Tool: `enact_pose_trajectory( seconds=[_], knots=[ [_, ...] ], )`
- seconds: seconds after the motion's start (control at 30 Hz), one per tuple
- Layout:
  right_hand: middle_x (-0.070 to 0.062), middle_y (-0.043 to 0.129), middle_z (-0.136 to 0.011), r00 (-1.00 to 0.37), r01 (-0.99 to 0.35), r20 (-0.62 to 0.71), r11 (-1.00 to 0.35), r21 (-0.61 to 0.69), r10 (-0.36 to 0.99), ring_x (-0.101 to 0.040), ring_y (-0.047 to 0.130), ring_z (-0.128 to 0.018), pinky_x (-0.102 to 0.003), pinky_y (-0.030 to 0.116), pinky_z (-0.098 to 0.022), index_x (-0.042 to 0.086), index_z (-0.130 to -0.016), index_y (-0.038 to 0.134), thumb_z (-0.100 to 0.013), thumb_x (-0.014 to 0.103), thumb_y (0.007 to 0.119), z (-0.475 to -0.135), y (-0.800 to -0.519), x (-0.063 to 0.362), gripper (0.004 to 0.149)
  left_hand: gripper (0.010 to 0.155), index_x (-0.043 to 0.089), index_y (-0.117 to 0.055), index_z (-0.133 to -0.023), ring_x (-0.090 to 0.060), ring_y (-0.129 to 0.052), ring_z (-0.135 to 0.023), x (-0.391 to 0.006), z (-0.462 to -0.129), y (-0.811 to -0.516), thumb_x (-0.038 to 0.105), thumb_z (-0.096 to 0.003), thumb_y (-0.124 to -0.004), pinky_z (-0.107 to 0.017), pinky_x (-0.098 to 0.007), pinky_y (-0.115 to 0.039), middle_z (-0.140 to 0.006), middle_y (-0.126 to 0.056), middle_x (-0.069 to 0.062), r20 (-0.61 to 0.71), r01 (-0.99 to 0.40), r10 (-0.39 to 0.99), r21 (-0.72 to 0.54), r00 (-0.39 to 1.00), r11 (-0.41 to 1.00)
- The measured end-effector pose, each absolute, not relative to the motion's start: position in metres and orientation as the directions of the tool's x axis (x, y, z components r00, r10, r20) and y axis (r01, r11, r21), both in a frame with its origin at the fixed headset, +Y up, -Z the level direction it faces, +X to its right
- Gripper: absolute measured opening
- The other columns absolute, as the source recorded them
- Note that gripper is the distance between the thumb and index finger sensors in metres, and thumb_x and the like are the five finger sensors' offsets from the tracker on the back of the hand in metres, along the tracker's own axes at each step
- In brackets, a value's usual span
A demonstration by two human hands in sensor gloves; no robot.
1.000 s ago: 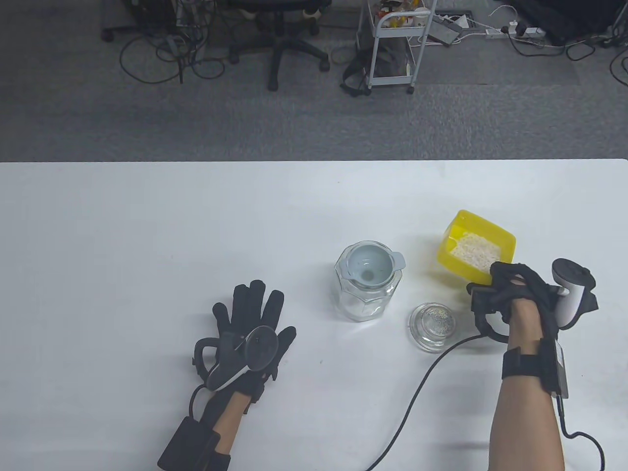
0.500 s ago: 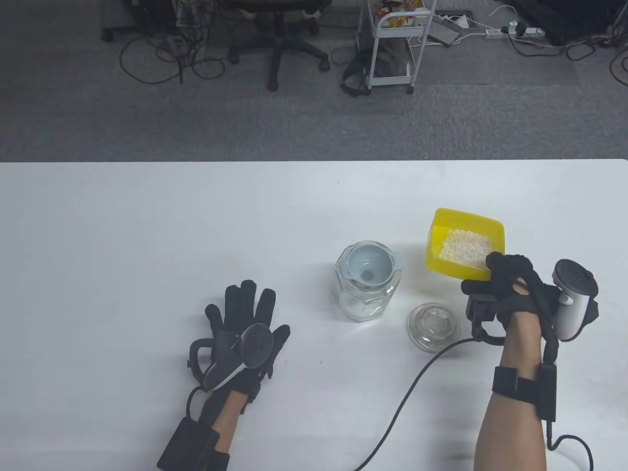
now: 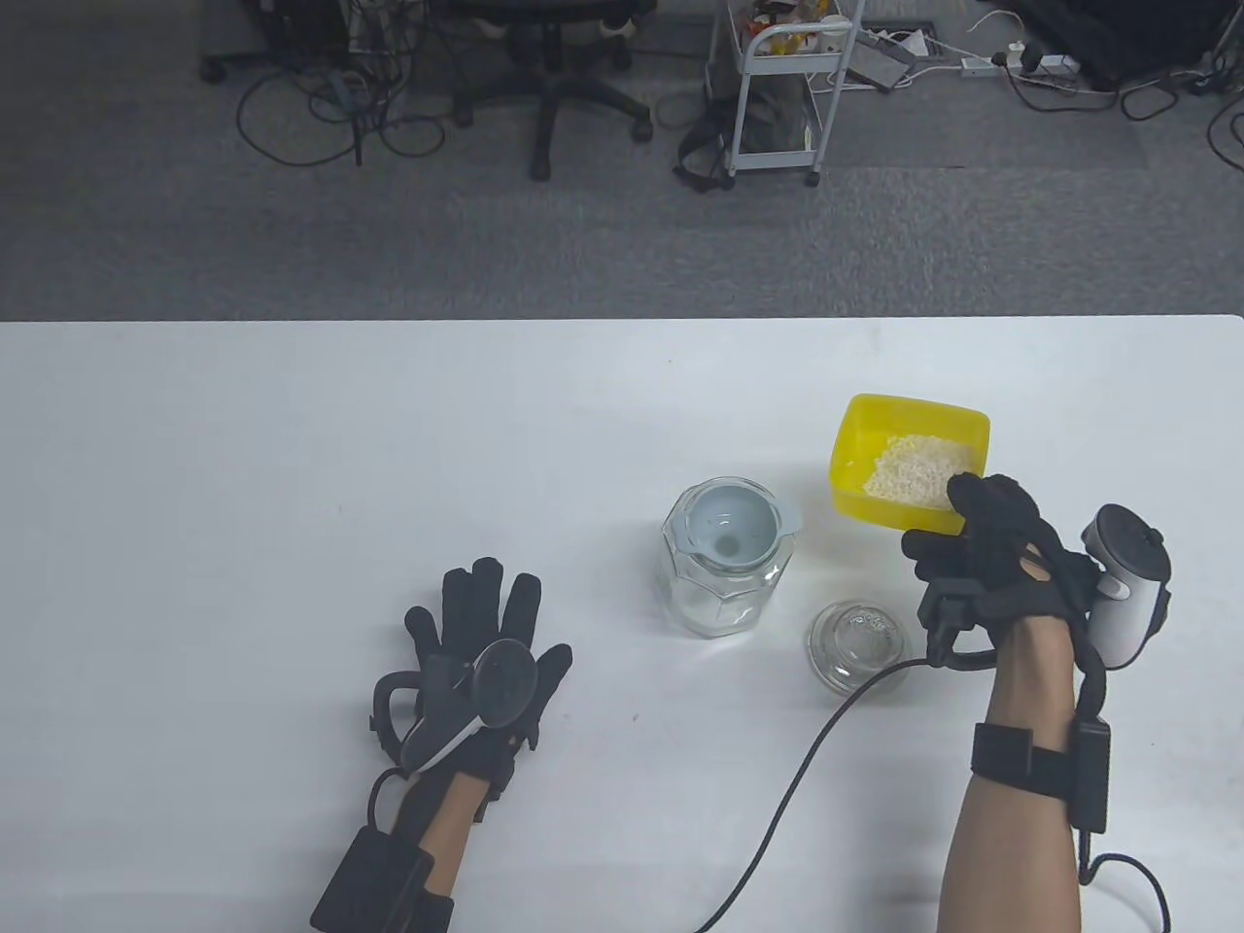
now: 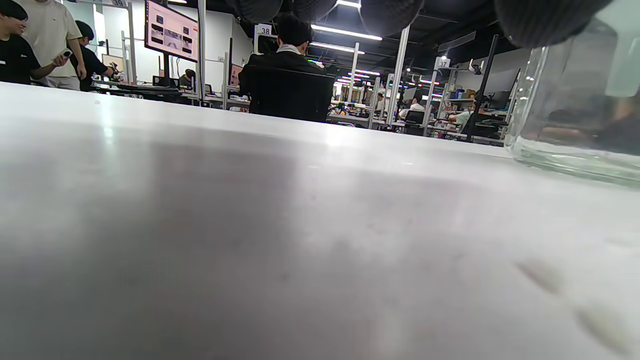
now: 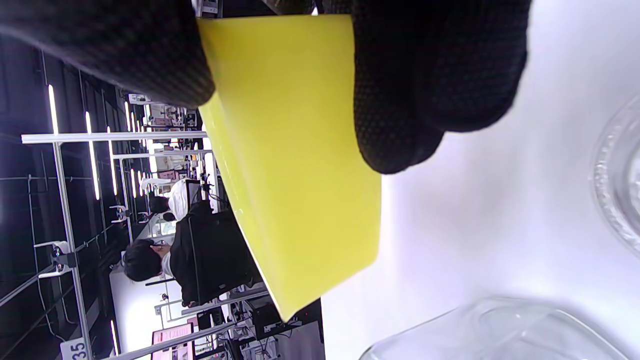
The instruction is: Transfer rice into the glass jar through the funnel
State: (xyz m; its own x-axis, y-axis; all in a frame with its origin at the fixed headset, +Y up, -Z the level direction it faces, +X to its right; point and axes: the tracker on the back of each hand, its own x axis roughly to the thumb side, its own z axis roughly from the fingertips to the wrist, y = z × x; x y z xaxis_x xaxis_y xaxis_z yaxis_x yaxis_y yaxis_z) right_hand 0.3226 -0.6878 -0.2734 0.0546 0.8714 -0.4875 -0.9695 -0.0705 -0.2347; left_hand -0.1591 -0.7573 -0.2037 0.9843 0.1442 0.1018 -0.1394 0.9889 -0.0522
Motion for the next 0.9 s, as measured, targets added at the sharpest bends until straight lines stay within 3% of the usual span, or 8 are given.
enact_pose_trajectory(
  seconds=[0.07,0.1,0.13,0.17,0.27,0.3,0.9],
  knots=[
    [-0.022,0.059,-0.096,0.055,-0.969,-0.483,-0.071,-0.238,0.874,-0.033,0.101,-0.062,-0.044,0.091,-0.045,0.014,-0.103,0.031,-0.047,0.074,0.069,-0.275,-0.688,0.32,0.09,0.08,0.037,-0.034,-0.119,-0.046,-0.026,-0.119,-0.159,-0.204,-0.758,0.073,-0.0538,-0.063,-0.074,-0.076,-0.031,-0.13,-0.02,-0.012,0.103,-0.138,0.143,-0.051,0.984,0.989],
    [-0.022,0.059,-0.095,0.056,-0.969,-0.479,-0.068,-0.238,0.876,-0.033,0.101,-0.062,-0.045,0.091,-0.046,0.013,-0.103,0.032,-0.044,0.06,0.078,-0.275,-0.688,0.319,0.088,0.08,0.037,-0.034,-0.119,-0.047,-0.026,-0.119,-0.159,-0.204,-0.758,0.073,-0.054,-0.064,-0.074,-0.076,-0.031,-0.13,-0.02,-0.013,0.103,-0.139,0.143,-0.05,0.984,0.989],
    [-0.022,0.06,-0.095,0.06,-0.97,-0.473,-0.06,-0.235,0.879,-0.033,0.102,-0.062,-0.044,0.091,-0.046,0.012,-0.103,0.033,-0.044,0.06,0.079,-0.275,-0.687,0.317,0.089,0.08,0.037,-0.034,-0.119,-0.046,-0.026,-0.119,-0.159,-0.204,-0.758,0.073,-0.0541,-0.063,-0.075,-0.076,-0.031,-0.13,-0.021,-0.012,0.102,-0.139,0.144,-0.049,0.984,0.989],
    [-0.022,0.06,-0.095,0.063,-0.972,-0.468,-0.052,-0.23,0.881,-0.033,0.102,-0.062,-0.044,0.091,-0.046,0.012,-0.103,0.033,-0.045,0.073,0.072,-0.276,-0.687,0.316,0.093,0.08,0.037,-0.034,-0.119,-0.046,-0.026,-0.119,-0.159,-0.204,-0.758,0.073,-0.0539,-0.064,-0.075,-0.076,-0.031,-0.13,-0.021,-0.013,0.101,-0.139,0.143,-0.049,0.984,0.989],
    [-0.022,0.063,-0.093,0.054,-0.979,-0.443,-0.04,-0.2,0.895,-0.033,0.102,-0.062,-0.044,0.092,-0.046,0.01,-0.103,0.038,-0.043,0.073,0.075,-0.277,-0.684,0.309,0.094,0.08,0.037,-0.035,-0.119,-0.046,-0.026,-0.119,-0.16,-0.204,-0.758,0.073,-0.054,-0.064,-0.075,-0.076,-0.031,-0.13,-0.021,-0.012,0.1,-0.141,0.146,-0.054,0.984,0.989],
    [-0.022,0.064,-0.092,0.048,-0.98,-0.438,-0.042,-0.193,0.898,-0.032,0.103,-0.062,-0.044,0.092,-0.046,0.01,-0.103,0.04,-0.041,0.06,0.082,-0.277,-0.683,0.307,0.09,0.08,0.037,-0.035,-0.119,-0.046,-0.026,-0.119,-0.159,-0.204,-0.758,0.073,-0.0541,-0.064,-0.075,-0.076,-0.031,-0.13,-0.021,-0.013,0.101,-0.14,0.145,-0.055,0.984,0.989],
    [-0.021,0.067,-0.09,-0.129,-0.975,-0.281,-0.173,-0.136,0.951,-0.034,0.102,-0.062,-0.045,0.091,-0.046,0.011,-0.103,0.051,-0.037,0.058,0.09,-0.276,-0.649,0.284,0.09,0.079,0.036,-0.037,-0.119,-0.047,-0.027,-0.119,-0.158,-0.204,-0.759,0.073,-0.054,-0.064,-0.075,-0.076,-0.032,-0.13,-0.021,-0.013,0.113,-0.153,0.16,-0.066,0.981,0.986]
  ],
)
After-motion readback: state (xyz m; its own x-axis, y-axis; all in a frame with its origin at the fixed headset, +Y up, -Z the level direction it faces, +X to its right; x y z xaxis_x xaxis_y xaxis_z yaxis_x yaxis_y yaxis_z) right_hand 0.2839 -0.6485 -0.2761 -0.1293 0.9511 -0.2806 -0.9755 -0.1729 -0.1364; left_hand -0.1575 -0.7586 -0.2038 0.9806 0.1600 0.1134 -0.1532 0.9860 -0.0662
